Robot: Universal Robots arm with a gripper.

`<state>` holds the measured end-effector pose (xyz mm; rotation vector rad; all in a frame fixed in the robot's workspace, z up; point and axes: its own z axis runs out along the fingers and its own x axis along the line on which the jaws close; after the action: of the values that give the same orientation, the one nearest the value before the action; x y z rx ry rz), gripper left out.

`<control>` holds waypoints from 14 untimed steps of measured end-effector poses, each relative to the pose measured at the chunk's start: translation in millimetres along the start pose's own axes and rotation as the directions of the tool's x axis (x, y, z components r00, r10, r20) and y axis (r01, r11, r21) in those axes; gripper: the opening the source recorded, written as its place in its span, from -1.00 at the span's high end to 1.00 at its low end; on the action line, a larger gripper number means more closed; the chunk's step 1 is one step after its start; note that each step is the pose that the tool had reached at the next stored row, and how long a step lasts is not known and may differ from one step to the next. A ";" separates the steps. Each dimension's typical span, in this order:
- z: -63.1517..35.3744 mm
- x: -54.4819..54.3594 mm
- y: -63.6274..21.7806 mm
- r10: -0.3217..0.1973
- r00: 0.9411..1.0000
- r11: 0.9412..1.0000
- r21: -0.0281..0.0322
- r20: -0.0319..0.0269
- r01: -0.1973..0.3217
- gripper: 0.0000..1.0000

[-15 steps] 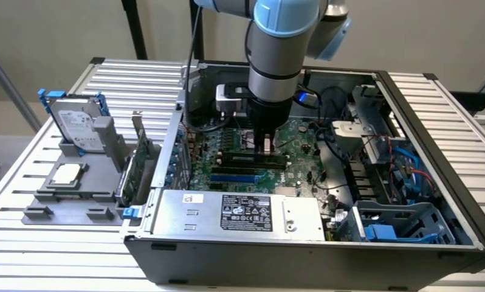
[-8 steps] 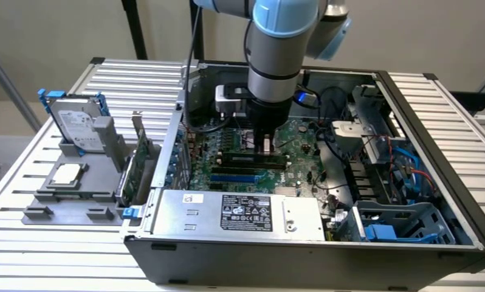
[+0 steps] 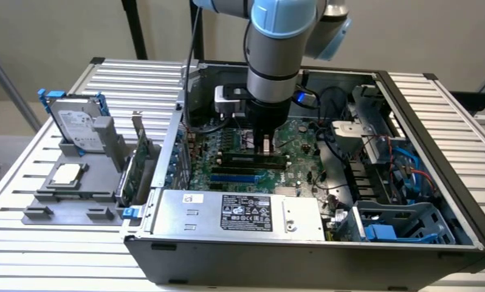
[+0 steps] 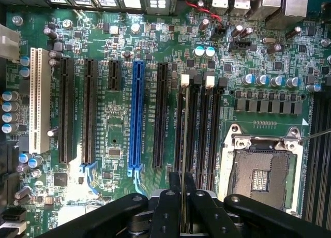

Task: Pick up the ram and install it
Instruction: 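Insert the ram into the slot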

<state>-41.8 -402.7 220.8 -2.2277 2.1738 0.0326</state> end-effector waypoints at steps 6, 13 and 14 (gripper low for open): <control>1.0 0.1 0.4 0.000 1.000 1.000 0.011 -0.001 0.000 0.73; 3.6 0.1 2.2 -0.001 1.000 1.000 0.014 -0.002 0.001 0.73; 3.8 0.1 2.3 -0.001 1.000 1.000 0.013 -0.002 0.001 0.73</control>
<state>-44.1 -402.8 216.9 -2.2224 2.1679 0.0154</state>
